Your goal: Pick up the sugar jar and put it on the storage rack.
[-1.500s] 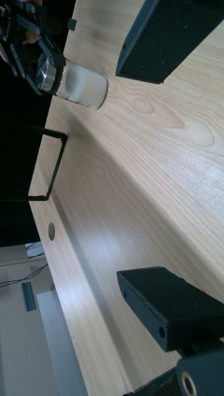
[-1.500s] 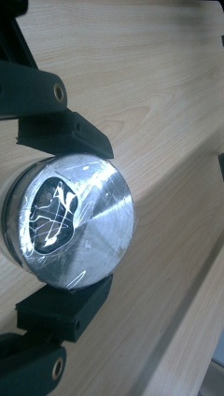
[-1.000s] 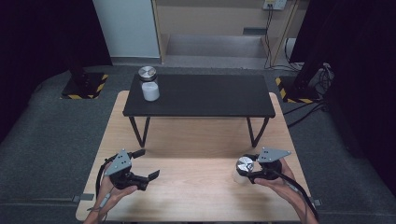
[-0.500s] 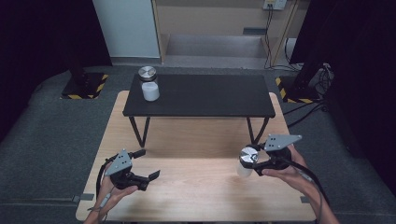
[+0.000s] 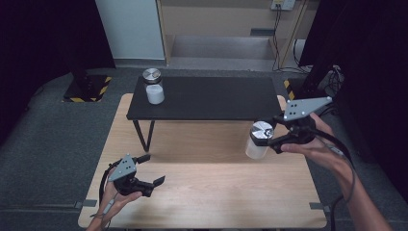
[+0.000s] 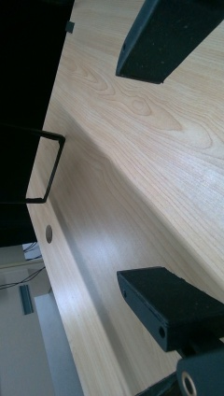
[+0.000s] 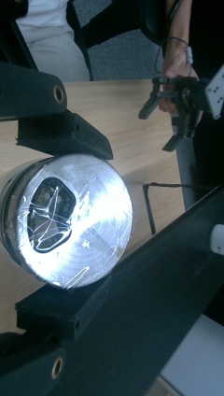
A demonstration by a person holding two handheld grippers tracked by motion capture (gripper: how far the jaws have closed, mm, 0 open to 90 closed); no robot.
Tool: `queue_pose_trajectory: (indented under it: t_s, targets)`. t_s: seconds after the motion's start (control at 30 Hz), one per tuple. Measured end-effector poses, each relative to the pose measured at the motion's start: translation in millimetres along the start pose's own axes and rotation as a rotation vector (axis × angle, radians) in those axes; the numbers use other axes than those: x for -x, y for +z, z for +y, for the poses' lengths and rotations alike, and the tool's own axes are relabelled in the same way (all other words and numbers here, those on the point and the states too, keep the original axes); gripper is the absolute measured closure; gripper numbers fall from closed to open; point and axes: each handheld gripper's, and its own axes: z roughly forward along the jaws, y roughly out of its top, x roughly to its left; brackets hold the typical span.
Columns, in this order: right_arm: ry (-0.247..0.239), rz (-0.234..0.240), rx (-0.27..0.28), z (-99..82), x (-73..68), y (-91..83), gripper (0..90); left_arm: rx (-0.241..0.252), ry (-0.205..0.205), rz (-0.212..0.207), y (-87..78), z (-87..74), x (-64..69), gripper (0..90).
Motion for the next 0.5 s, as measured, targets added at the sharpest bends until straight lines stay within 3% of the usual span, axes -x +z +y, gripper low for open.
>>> queue_pose_trajectory:
  t_s: [0.23,0.5]
  targets:
    - [0.008,0.021,0.025,31.8,11.5,-9.4,34.6,0.004,-0.005,0.001,-1.0,-0.8,-0.6,2.9]
    - [0.058,-0.018,0.03,49.5,26.6,-8.1,34.7,0.008,-0.011,-0.006,-2.0,-1.3,-2.1,2.9]
